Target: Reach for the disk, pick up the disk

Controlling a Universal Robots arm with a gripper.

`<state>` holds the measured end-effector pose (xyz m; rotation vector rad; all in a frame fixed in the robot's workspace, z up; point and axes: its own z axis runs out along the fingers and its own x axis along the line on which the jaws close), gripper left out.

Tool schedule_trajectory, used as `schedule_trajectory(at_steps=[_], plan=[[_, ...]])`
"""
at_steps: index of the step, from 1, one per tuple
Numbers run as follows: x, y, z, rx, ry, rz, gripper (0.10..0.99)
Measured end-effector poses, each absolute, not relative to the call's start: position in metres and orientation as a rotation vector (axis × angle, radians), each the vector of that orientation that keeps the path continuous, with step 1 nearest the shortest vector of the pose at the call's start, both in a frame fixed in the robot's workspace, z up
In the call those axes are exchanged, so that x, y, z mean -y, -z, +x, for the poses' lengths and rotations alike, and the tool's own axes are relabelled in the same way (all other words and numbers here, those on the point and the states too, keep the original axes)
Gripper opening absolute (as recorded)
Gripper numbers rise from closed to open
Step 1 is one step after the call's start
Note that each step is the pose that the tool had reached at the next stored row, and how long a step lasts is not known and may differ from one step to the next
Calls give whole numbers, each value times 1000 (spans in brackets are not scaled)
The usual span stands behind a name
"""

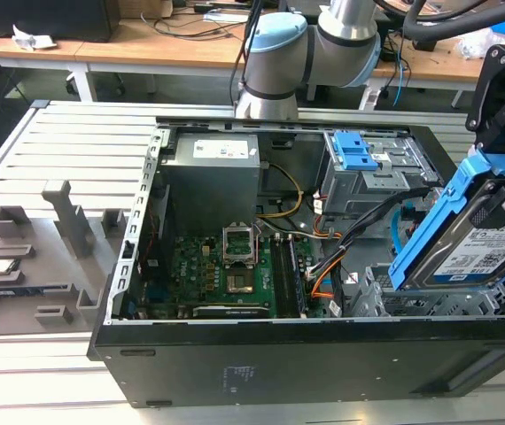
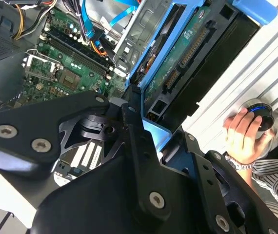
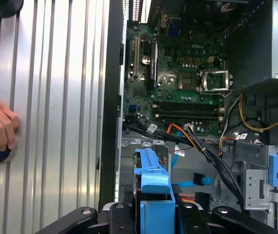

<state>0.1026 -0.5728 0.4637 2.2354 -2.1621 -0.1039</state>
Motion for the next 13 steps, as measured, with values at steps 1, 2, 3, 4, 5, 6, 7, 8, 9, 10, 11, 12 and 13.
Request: schedule_trajectory(at_steps=[1, 2, 3, 4, 5, 6, 7, 8, 9, 10, 11, 12, 13], plan=[[573, -463, 103, 2162, 104, 2235, 369], [573, -463, 103, 2162, 104, 2235, 369], [573, -462, 103, 2162, 104, 2235, 369], [573, -462, 103, 2162, 104, 2235, 369], [573, -461, 103, 2162, 104, 2235, 369], [573, -460, 103, 2162, 104, 2235, 369], [573, -457, 103, 2162, 104, 2235, 369], [572, -456, 103, 2162, 104, 2235, 369], [571, -455, 103, 2162, 104, 2235, 369], [570, -455, 103, 2162, 104, 2235, 369], [567, -455, 103, 2162, 104, 2235, 369], [562, -454, 102, 2162, 104, 2235, 369], [560, -454, 102, 2162, 104, 2236, 369]])
